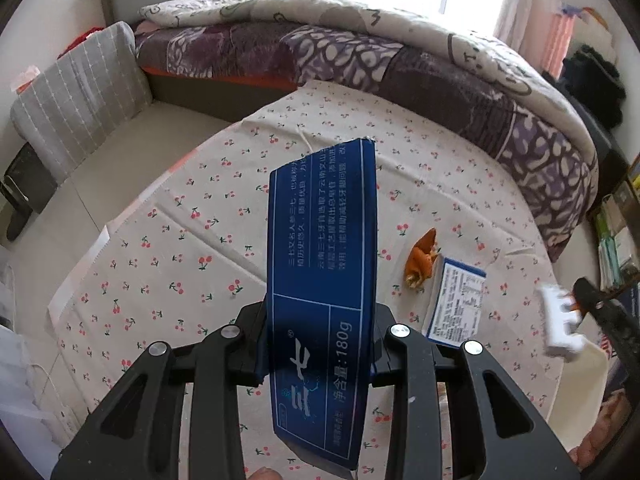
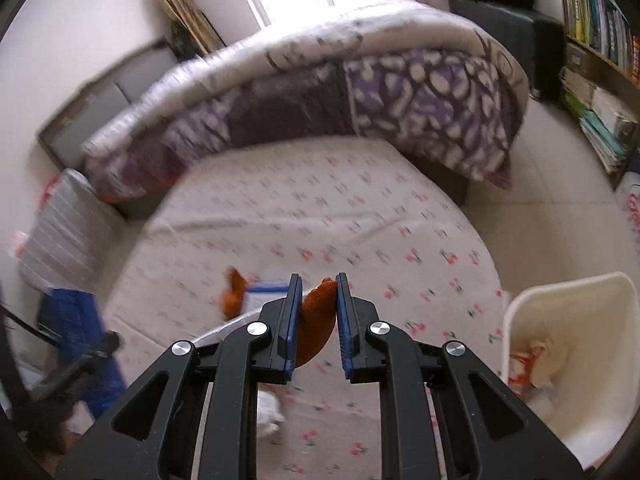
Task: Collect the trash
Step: 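Carry the blue carton and orange piece toward the white bin with both grippers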
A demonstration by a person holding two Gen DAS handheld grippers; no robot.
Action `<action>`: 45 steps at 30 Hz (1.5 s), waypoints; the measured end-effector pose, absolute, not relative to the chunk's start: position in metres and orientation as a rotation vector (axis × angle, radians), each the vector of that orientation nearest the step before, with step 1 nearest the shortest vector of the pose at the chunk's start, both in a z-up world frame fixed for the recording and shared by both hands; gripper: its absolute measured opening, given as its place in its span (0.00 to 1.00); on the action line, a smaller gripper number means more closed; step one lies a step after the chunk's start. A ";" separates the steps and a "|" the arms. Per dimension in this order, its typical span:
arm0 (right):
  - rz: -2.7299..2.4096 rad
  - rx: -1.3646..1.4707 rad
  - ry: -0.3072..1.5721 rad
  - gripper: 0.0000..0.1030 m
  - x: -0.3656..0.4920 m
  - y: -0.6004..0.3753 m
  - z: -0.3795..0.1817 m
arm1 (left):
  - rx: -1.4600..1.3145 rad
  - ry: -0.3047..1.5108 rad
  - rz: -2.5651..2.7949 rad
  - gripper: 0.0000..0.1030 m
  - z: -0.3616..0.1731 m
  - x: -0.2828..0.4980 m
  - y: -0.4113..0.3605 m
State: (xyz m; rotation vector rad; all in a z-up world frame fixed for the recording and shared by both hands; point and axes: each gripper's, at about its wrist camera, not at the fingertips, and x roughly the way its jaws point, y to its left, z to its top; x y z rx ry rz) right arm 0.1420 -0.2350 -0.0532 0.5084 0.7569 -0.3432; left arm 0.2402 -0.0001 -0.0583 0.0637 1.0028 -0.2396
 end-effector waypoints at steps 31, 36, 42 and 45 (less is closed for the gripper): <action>-0.488 -0.023 0.845 0.14 0.140 -0.217 -0.054 | 0.059 0.997 -0.255 0.33 -0.055 0.230 -0.006; -0.422 0.063 0.822 0.14 0.140 -0.213 -0.049 | 0.069 0.981 -0.304 0.33 -0.051 0.222 -0.016; -0.306 0.487 0.998 0.14 0.148 -0.240 -0.073 | 0.089 0.988 -0.312 0.33 -0.054 0.220 -0.021; -0.382 0.327 1.002 0.15 0.152 -0.225 -0.077 | 0.091 0.995 -0.303 0.33 -0.057 0.221 -0.018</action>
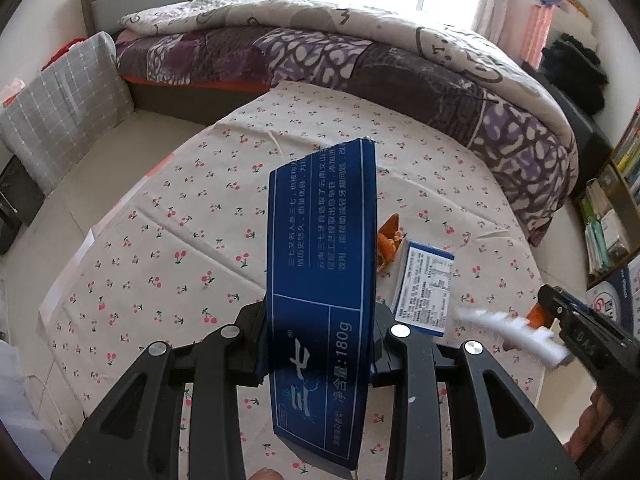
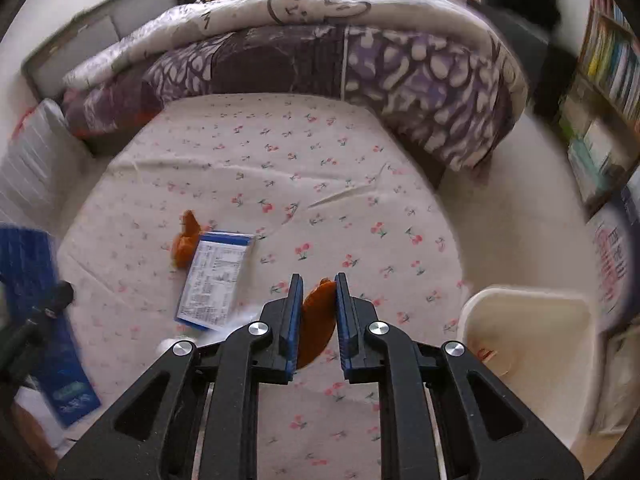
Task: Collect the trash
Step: 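Carry the blue carton and orange piece toward the white bin with both grippers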
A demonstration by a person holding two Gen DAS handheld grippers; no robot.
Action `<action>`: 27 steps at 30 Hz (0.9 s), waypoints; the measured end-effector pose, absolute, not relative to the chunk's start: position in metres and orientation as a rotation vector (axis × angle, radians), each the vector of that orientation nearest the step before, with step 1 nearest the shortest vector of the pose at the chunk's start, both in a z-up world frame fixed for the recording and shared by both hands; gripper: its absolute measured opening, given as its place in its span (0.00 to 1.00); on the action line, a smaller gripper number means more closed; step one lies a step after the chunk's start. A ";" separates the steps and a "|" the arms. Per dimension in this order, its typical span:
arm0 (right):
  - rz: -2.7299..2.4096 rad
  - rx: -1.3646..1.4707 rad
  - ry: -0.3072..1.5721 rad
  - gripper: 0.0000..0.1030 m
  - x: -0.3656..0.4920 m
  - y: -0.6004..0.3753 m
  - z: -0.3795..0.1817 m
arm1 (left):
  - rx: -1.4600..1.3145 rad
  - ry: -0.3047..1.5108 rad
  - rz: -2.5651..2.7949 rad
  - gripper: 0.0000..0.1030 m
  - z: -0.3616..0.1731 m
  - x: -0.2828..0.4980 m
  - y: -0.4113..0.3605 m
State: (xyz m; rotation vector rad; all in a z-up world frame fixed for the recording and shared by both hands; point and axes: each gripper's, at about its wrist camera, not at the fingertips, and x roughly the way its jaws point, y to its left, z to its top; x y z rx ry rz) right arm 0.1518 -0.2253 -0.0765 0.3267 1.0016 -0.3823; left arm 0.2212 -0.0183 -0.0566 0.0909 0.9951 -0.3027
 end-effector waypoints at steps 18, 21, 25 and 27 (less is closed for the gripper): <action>-0.386 0.248 0.875 0.14 0.143 -0.220 -0.051 | 0.071 0.963 -0.278 0.33 -0.051 0.220 -0.017; -0.402 0.210 0.840 0.14 0.138 -0.220 -0.044 | 0.071 0.940 -0.278 0.33 -0.046 0.218 -0.021; -0.417 0.178 0.820 0.14 0.132 -0.222 -0.039 | 0.076 0.909 -0.283 0.33 -0.039 0.212 -0.029; -0.420 0.172 0.818 0.14 0.130 -0.223 -0.038 | 0.079 0.905 -0.288 0.33 -0.037 0.210 -0.034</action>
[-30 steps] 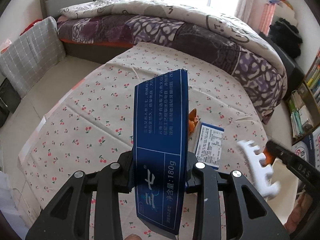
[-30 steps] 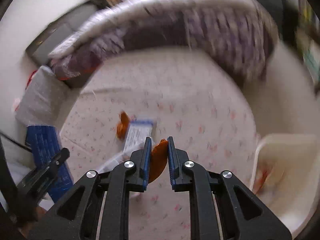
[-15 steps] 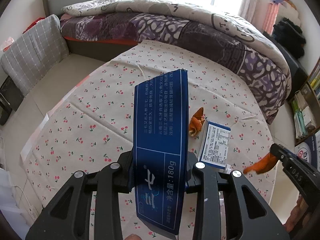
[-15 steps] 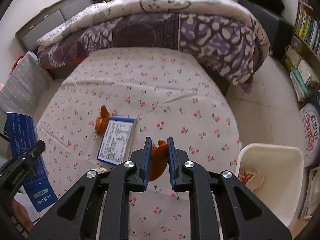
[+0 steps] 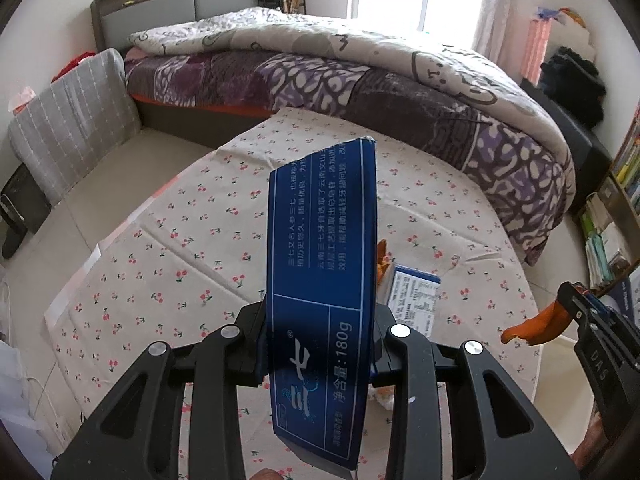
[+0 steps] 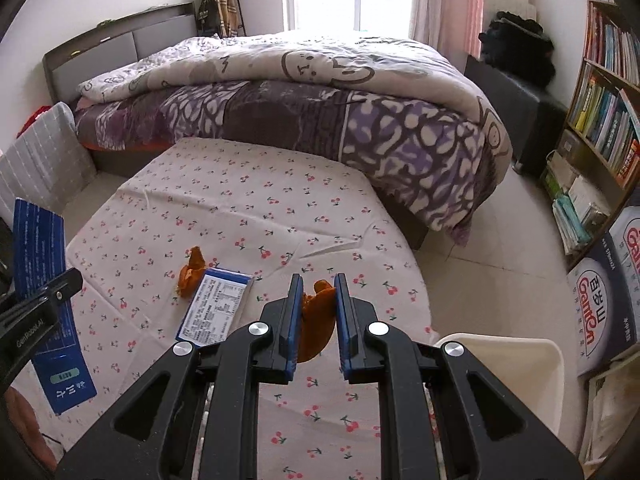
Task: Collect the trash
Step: 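Carry the blue carton and orange piece toward the white bin with both grippers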
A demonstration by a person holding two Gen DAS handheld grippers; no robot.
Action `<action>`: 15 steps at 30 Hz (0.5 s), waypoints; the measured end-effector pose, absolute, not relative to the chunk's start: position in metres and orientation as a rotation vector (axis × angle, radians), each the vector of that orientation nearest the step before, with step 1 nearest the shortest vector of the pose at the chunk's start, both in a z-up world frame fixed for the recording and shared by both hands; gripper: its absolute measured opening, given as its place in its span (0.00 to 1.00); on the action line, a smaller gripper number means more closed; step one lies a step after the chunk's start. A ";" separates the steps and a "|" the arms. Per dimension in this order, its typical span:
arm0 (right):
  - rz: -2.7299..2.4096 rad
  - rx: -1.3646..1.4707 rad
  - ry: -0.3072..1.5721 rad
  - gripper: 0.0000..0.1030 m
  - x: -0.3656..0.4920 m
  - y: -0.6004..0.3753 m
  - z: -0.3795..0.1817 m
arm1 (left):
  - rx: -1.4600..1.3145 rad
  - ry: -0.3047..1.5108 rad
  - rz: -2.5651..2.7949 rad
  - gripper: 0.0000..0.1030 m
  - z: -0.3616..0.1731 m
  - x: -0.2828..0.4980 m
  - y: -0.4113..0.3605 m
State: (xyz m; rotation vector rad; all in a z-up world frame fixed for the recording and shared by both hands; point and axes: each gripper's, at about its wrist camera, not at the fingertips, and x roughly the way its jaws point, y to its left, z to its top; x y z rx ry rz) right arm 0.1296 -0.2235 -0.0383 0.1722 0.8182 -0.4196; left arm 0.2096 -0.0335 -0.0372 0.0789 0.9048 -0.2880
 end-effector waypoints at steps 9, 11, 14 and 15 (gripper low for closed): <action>-0.441 0.165 0.819 0.14 0.113 -0.238 -0.035 | 0.102 0.895 -0.318 0.33 -0.035 0.197 -0.056; -0.447 0.166 0.821 0.14 0.110 -0.242 -0.035 | 0.107 0.894 -0.328 0.33 -0.035 0.194 -0.062; -0.460 0.169 0.821 0.14 0.103 -0.250 -0.034 | 0.117 0.892 -0.344 0.33 -0.034 0.189 -0.072; -0.463 0.170 0.821 0.14 0.101 -0.252 -0.034 | 0.119 0.891 -0.349 0.33 -0.034 0.187 -0.074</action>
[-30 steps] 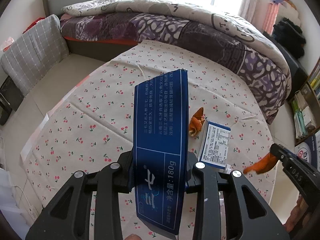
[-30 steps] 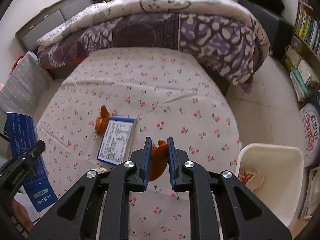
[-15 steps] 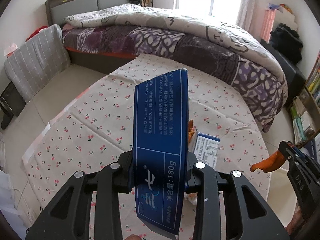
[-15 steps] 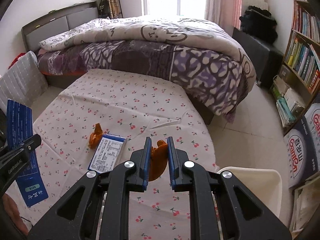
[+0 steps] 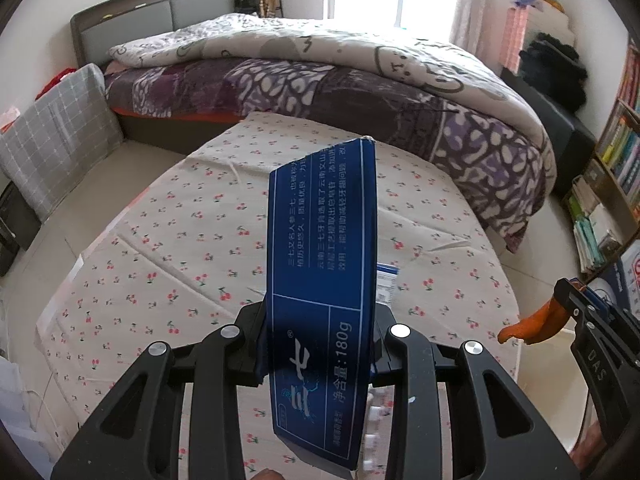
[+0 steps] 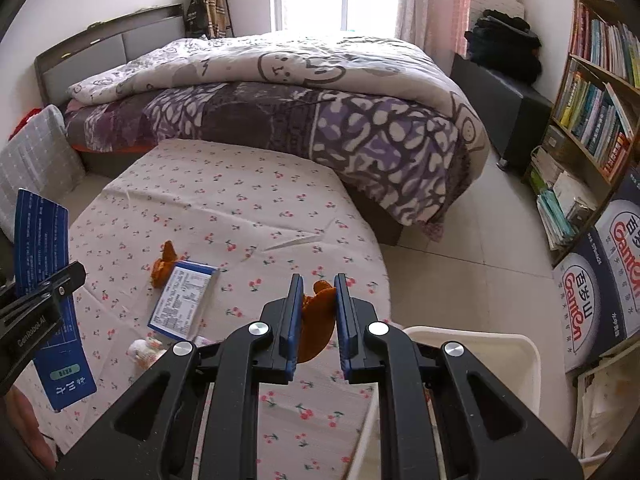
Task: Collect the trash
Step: 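Carry the blue carton and orange piece toward the white bin with both grippers, then open the right gripper to drop the orange piece into the bin while the left gripper holds the carton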
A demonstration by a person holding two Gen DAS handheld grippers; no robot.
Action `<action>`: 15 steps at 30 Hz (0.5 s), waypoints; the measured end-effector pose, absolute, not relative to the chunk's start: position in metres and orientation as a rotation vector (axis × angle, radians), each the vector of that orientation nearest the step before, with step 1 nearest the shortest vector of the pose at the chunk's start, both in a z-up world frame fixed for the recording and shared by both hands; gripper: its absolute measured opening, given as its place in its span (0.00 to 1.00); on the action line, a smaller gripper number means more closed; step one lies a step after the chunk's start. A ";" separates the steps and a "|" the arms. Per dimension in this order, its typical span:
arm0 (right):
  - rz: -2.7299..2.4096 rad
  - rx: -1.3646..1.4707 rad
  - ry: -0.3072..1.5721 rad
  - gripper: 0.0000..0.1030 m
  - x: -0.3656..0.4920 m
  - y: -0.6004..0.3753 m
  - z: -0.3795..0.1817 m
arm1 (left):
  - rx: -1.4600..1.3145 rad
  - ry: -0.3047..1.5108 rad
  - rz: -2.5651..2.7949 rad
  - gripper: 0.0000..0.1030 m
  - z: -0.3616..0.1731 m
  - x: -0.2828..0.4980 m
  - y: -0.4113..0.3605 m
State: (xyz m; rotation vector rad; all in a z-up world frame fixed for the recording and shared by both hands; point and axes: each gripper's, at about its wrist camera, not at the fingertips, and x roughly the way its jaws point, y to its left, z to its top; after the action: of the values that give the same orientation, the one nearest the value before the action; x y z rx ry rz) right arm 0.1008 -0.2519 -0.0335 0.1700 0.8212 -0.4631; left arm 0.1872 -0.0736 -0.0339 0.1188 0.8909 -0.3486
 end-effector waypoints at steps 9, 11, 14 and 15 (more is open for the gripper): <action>-0.503 0.188 0.832 0.14 0.082 -0.277 -0.031 | 0.164 0.891 -0.401 0.33 -0.036 0.169 -0.105; -0.514 0.191 0.838 0.14 0.077 -0.283 -0.032 | 0.175 0.888 -0.416 0.33 -0.036 0.164 -0.114; -0.532 0.195 0.846 0.14 0.070 -0.292 -0.032 | 0.190 0.885 -0.438 0.33 -0.037 0.157 -0.125; -0.537 0.196 0.849 0.14 0.067 -0.295 -0.033 | 0.194 0.885 -0.443 0.33 -0.037 0.154 -0.129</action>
State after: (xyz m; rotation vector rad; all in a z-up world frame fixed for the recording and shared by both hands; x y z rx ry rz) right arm 0.0674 -0.2946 -0.0326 0.1957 0.8485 -0.5367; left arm 0.1543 -0.1287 -0.0371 0.1937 0.8848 -0.4434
